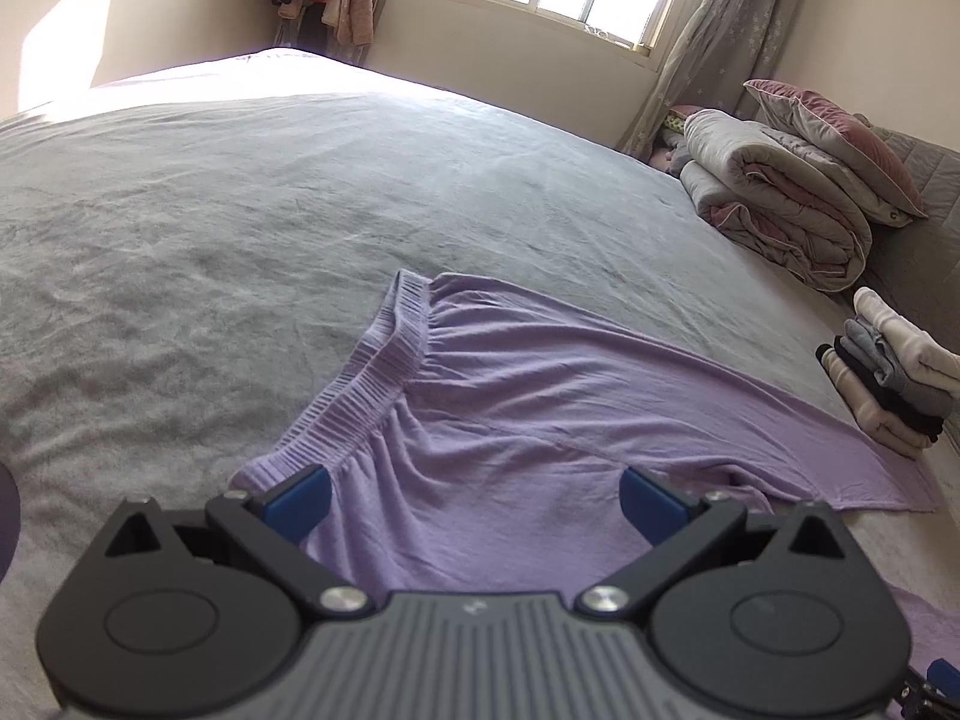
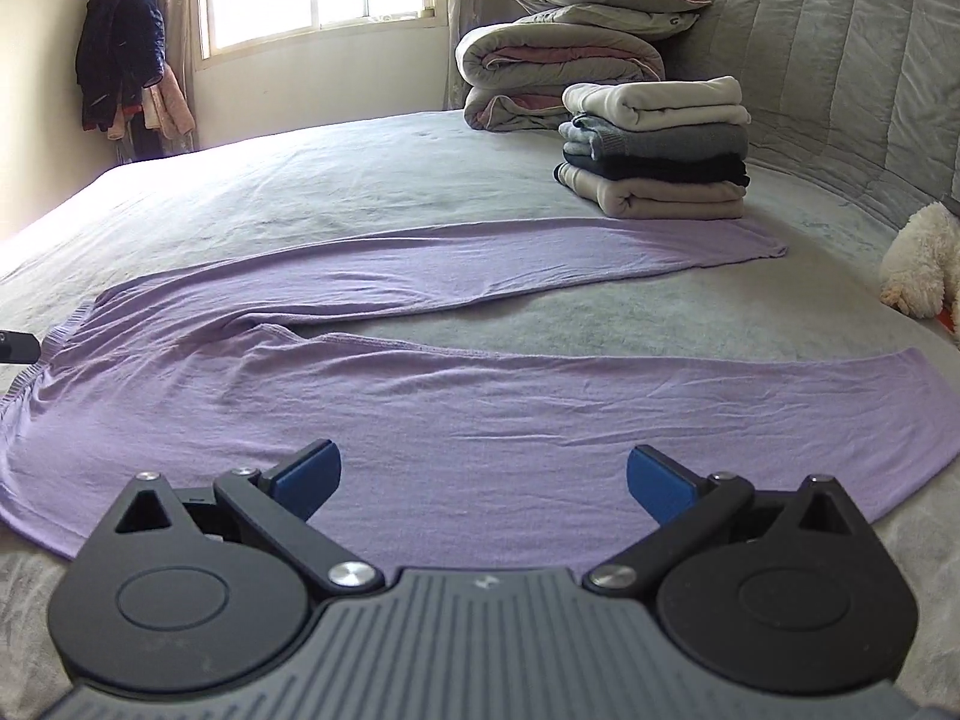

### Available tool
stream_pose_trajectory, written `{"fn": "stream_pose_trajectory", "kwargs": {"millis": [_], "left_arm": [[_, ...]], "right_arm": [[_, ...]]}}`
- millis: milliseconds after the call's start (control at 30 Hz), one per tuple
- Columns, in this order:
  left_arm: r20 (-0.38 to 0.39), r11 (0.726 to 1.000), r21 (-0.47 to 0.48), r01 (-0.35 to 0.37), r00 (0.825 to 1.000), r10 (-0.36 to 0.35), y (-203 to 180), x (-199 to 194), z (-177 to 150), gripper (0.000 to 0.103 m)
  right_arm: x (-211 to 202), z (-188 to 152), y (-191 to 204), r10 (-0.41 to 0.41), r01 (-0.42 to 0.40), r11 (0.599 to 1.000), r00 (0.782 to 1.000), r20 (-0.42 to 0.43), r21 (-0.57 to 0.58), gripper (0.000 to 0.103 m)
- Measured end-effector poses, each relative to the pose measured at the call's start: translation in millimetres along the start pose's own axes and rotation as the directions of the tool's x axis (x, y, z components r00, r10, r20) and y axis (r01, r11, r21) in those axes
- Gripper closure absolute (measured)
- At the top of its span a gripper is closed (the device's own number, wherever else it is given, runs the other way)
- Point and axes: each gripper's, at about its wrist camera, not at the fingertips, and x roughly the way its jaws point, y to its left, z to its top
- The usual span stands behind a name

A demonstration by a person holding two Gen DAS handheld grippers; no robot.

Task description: Fold clothes

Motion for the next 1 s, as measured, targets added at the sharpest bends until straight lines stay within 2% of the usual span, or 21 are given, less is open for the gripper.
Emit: {"fn": "stream_pose_trajectory", "kwargs": {"millis": [267,467,600,700,800,1000], "left_arm": [[-0.032,0.998,-0.060,-0.025,0.999,0.024,4.6,8.8,3.0,0.001],[-0.046,0.994,-0.109,-0.025,0.999,0.020,5.2,14.0,6.6,0.001],[-0.055,0.994,-0.105,-0.021,0.998,0.015,3.8,16.9,7.8,0.001],[-0.054,0.994,-0.103,-0.021,0.998,0.015,4.5,18.4,9.1,0.001],[-0.051,0.994,-0.106,-0.020,0.999,0.015,5.9,20.1,11.1,0.001],[-0.044,0.994,-0.110,-0.019,0.999,0.014,8.7,23.3,15.1,0.001]], "right_arm": [[15.1,16.9,24.1,0.108,-0.108,0.992,0.994,-0.010,-0.063,0.000],[28.9,16.7,41.0,0.143,-0.147,0.985,0.989,-0.044,-0.089,0.000],[36.6,12.9,45.1,0.146,-0.151,0.984,0.987,-0.059,-0.090,0.000],[47.1,2.9,40.5,0.138,-0.143,0.988,0.986,-0.093,-0.051,0.000],[43.7,-7.3,43.9,0.122,-0.126,0.988,0.991,-0.051,-0.088,0.000],[44.9,-6.5,45.4,0.119,-0.125,0.987,0.991,-0.062,-0.098,0.000]]}}
